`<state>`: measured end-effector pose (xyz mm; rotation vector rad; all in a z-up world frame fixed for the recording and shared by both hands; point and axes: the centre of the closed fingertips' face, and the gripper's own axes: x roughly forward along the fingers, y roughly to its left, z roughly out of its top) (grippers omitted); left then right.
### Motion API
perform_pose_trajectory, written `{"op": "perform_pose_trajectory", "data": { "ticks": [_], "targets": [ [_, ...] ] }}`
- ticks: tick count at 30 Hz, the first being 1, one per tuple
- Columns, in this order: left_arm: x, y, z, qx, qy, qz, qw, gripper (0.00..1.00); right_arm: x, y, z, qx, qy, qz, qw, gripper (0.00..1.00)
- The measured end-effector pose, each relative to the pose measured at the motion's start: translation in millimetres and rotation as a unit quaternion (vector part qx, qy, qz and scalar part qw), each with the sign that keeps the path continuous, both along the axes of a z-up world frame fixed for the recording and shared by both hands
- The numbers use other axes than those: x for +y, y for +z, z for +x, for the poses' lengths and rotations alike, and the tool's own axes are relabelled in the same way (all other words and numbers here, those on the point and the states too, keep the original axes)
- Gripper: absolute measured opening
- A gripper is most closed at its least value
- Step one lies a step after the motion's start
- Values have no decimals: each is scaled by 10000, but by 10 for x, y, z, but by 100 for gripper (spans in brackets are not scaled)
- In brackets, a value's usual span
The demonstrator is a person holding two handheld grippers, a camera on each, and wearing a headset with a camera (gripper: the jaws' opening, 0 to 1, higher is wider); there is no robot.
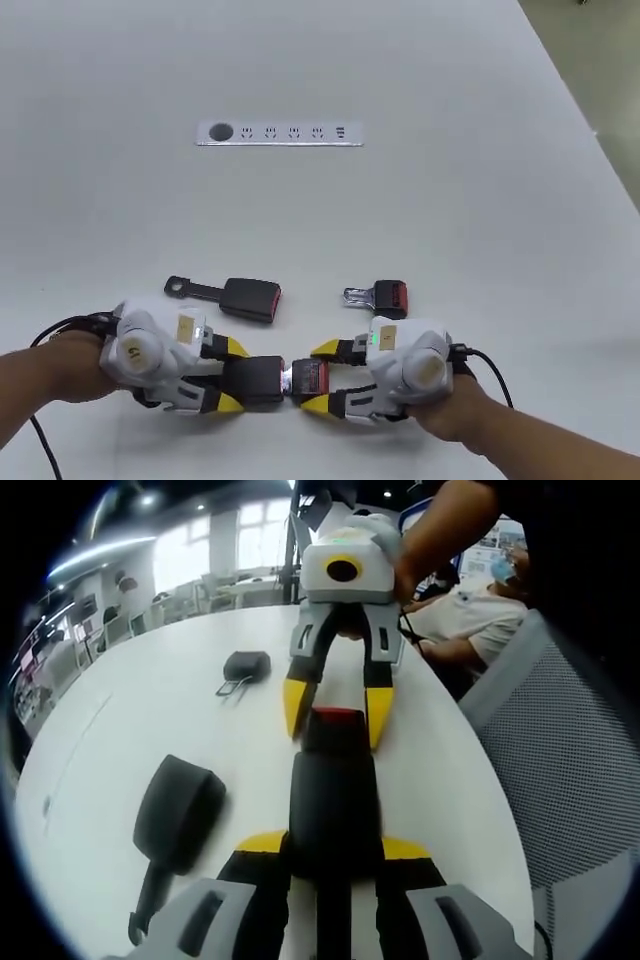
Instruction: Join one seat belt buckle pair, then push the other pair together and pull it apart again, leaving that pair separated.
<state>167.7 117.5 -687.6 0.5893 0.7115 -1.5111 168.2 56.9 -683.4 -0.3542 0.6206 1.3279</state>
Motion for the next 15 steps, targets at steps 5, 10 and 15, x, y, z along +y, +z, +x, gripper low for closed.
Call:
{"op": "perform_pose_trajectory", "data": {
  "ticks": [5,10,15],
  "targets": [
    [-26,-6,-3,-179,-33,218,9996,34,2,13,-3,-35,37,-113,9999,35],
    [-28,30,-2,-108,97,294,9995,50,-57,-14,6,20,-83,-259,9996,43],
    [-108,258,77,-132,389,-68,9991,65,-49,138,84,73,-454,110,9989,59]
  ]
}}
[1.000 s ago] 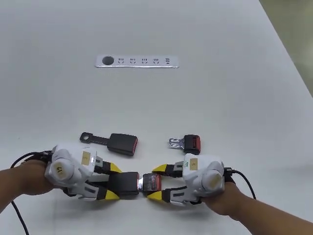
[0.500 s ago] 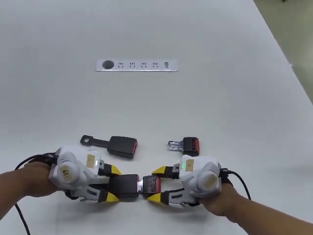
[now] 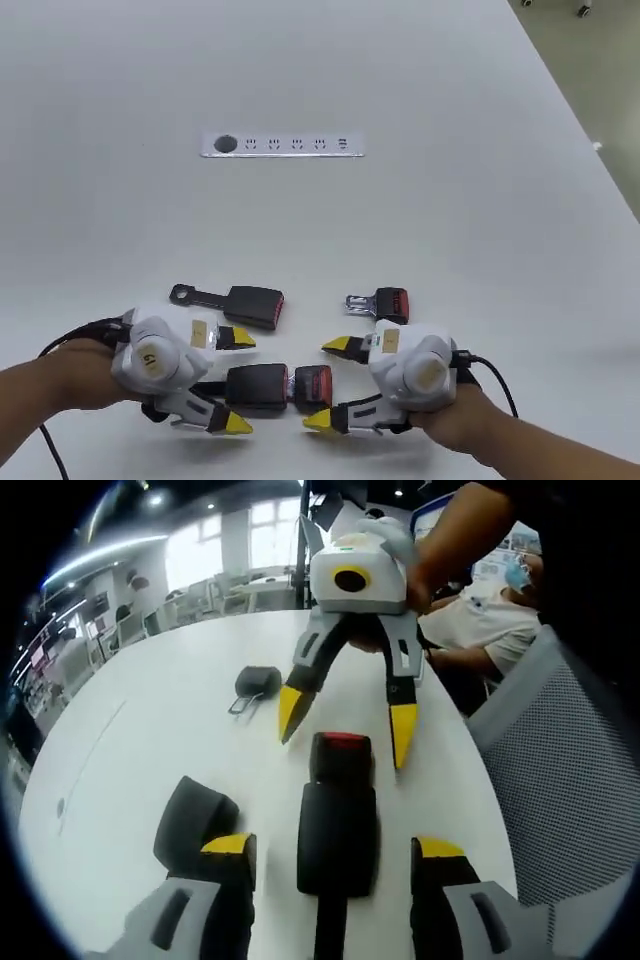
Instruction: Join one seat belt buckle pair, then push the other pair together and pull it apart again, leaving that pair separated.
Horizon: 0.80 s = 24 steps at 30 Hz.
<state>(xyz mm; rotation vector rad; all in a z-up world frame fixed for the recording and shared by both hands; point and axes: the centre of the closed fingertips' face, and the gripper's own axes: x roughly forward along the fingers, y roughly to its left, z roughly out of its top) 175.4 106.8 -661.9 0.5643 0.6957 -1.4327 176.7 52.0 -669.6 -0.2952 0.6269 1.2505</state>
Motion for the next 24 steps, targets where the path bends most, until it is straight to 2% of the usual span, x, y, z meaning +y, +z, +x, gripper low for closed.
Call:
{"op": "perform_pose_trajectory", "data": {
  "ticks": [2,4,6,10,14,18,20,21,22,24],
  "targets": [
    [3,67,49,-112,58,-57,9999,69,-10,36,59,-9,-137,109,9998,65],
    [-5,134,97,-129,135,-168,9997,74,-14,136,106,21,-284,297,9992,65],
    [7,166,175,-198,244,-158,9994,77,-55,188,166,-102,-333,316,9989,67],
    [13,273,294,-314,336,-202,9987,80,-121,308,212,-184,-379,290,9987,70],
    [46,376,455,-509,437,-271,9974,81,-248,343,306,-219,-439,225,9985,72],
    [104,418,607,-596,566,-253,9963,83,-416,385,404,-258,-603,207,9976,75],
    [118,441,652,-645,585,-251,9959,84,-508,350,459,-254,-637,153,9975,76],
    [125,464,713,-798,591,-259,9947,87,-525,349,461,-241,-624,152,9976,78],
    [135,470,745,-853,596,-238,9943,90,-557,332,461,-148,-594,117,9981,82],
    [160,477,800,-815,616,-226,9945,93,-621,323,457,-209,-508,8,9985,82]
  ]
}}
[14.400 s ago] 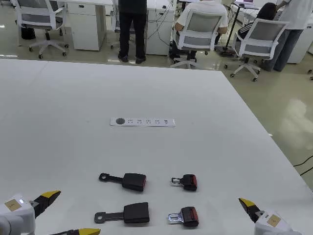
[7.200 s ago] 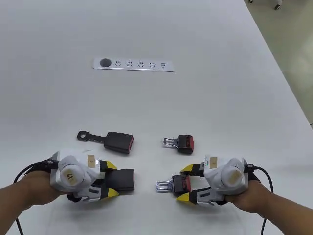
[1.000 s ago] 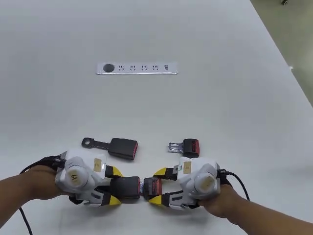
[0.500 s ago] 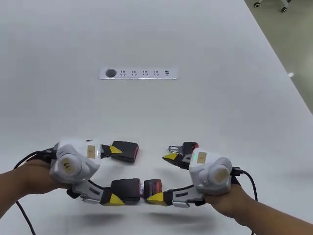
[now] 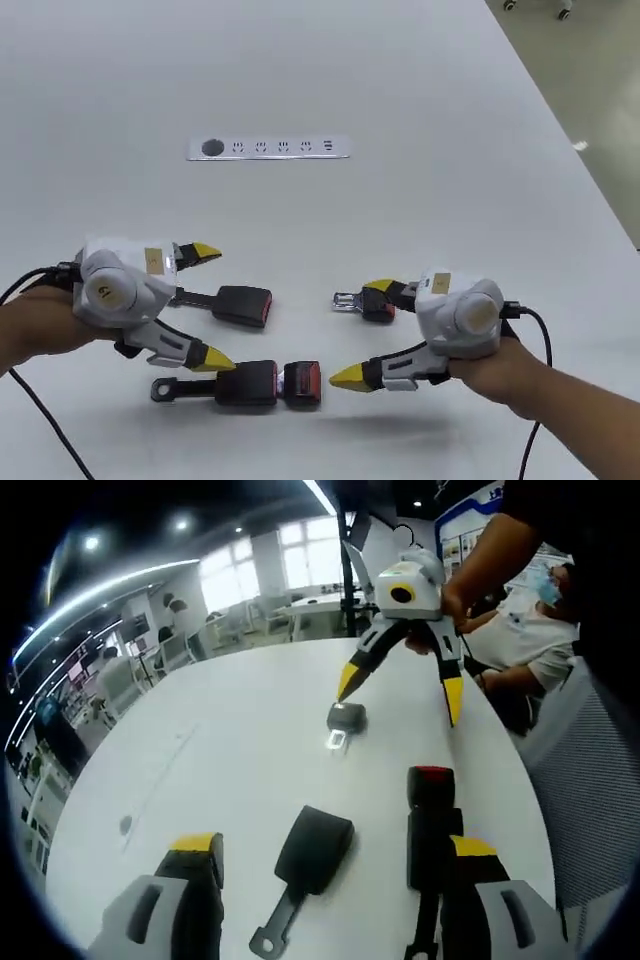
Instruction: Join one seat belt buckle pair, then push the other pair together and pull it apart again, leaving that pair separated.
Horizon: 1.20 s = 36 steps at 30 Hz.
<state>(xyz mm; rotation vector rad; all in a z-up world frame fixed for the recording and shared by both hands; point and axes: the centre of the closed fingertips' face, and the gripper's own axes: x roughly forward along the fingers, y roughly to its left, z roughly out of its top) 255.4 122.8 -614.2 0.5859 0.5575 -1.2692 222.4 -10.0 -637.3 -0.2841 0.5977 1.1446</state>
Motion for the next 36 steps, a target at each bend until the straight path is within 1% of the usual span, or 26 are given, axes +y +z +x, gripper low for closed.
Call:
{"op": "perform_pose_trajectory", "data": {
  "ticks": [1,2,5,8,9,10,12,14,15,18,20,21,24,25,26,28,30,31,34,36],
  "targets": [
    [11,6,19,3,3,4,10000,92,-39,0,25,-22,-2,-35,10000,81],
    [30,10,62,-29,11,27,10000,91,-78,-8,63,0,-32,-50,10000,81],
    [68,30,159,-61,36,32,10000,91,-153,-18,126,8,-98,-93,9999,82],
    [111,15,238,-99,-29,149,9998,91,-248,-68,219,100,-127,-177,9997,83],
    [129,7,271,-114,-64,205,9997,91,-301,-117,264,95,-132,-250,9996,83],
    [141,0,304,-153,-111,267,9995,91,-320,-112,288,128,-145,-261,9995,83],
    [142,-7,339,-193,-149,335,9991,89,-334,-102,317,145,-150,-269,9994,83],
    [131,-18,366,-180,-173,330,9991,89,-346,-106,333,136,-141,-317,9993,83],
    [117,-39,376,-156,-200,326,9991,89,-389,-136,391,150,-137,-340,9992,83],
    [96,-139,378,-109,-339,426,9985,88,-429,-199,429,205,-125,-404,9989,81],
    [72,-213,368,-63,-423,455,9980,86,-455,-251,434,262,-106,-485,9984,80],
    [60,-248,355,-23,-467,460,9978,86,-456,-254,426,285,-97,-491,9983,80],
    [49,-391,316,58,-667,596,9960,83,-455,-292,415,346,-30,-551,9979,78],
    [47,-422,309,88,-699,621,9956,81,-458,-316,421,364,-13,-567,9977,78],
    [44,-471,294,103,-765,674,9947,77,-462,-345,426,392,5,-592,9975,77],
    [48,-554,291,71,-840,779,9934,72,-483,-411,440,461,-5,-661,9967,78],
    [48,-617,277,158,-888,795,9927,72,-500,-468,454,503,15,-704,9962,76],
    [46,-640,277,173,-903,797,9926,72,-499,-477,453,516,38,-699,9962,75],
    [38,-704,288,193,-954,823,9918,69,-499,-461,443,470,145,-749,9960,71],
    [22,-727,294,224,-966,794,9919,67,-508,-477,475,380,170,-775,9961,67]
  ]
}}
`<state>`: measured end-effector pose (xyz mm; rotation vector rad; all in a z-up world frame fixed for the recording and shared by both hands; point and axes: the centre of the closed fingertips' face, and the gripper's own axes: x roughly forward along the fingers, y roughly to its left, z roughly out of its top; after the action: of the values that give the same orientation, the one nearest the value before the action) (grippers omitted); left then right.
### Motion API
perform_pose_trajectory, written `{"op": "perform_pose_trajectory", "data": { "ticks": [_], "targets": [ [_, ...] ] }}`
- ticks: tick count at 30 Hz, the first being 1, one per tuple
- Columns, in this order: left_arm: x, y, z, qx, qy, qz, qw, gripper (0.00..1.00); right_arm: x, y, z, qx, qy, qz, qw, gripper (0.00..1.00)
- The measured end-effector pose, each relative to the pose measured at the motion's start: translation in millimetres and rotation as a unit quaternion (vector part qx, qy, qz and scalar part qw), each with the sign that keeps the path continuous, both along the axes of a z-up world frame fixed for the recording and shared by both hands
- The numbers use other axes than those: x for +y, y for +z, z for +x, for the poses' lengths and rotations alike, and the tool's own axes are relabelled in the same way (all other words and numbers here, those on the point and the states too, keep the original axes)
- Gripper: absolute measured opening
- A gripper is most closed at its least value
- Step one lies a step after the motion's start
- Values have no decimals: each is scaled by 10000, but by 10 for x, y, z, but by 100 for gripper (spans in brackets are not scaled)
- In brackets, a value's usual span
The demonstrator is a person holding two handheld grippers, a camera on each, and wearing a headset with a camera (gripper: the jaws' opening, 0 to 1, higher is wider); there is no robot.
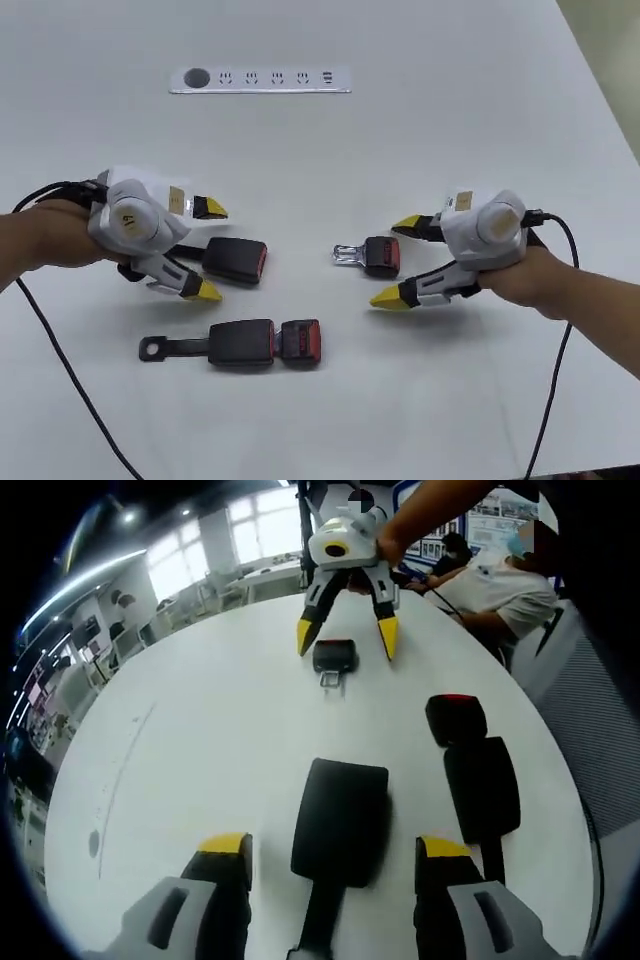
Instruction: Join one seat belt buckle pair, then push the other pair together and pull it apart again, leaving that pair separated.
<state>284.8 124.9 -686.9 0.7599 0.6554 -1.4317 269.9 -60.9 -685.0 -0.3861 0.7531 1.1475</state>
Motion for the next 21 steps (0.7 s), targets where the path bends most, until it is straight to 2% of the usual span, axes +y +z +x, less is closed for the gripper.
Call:
{"op": "perform_pose_trajectory", "data": {
  "ticks": [2,3,4,7,9,10,11,12,13,14,16,21],
  "targets": [
    [-11,-32,-12,13,-72,0,10000,63,-3,-30,-13,9,59,-18,10000,64],
    [-31,-36,-45,91,-159,-47,9998,61,-24,-81,-36,29,124,-65,9999,63],
    [-38,-46,-36,82,-116,-65,9999,61,-6,-82,0,-55,140,-45,9999,63],
    [-35,-39,-42,172,-155,-100,9997,58,3,-69,34,-19,111,-33,9999,59],
    [-43,-42,-112,390,-180,-143,9990,49,20,-88,58,-65,154,-35,9999,53],
    [-60,-35,-97,345,-141,-201,9991,48,36,-100,81,-70,163,-51,9998,50],
    [-63,-32,-97,374,-108,-212,9990,46,49,-103,71,-47,185,-44,9998,45],
    [-59,-38,-86,413,13,-229,9989,43,24,-120,107,-181,231,-174,9994,43],
    [-57,-53,-54,342,61,-244,9991,40,24,-126,116,-191,226,-185,9994,40],
    [-67,-93,-37,376,158,-266,9988,39,28,-121,131,-159,189,-169,9996,38],
    [-98,-118,-43,346,242,-368,9984,38,35,-124,126,-183,260,-188,9993,37],
    [-113,-141,-57,357,493,-417,9973,37,53,-119,124,-97,265,-190,9994,36]
  ]
}}
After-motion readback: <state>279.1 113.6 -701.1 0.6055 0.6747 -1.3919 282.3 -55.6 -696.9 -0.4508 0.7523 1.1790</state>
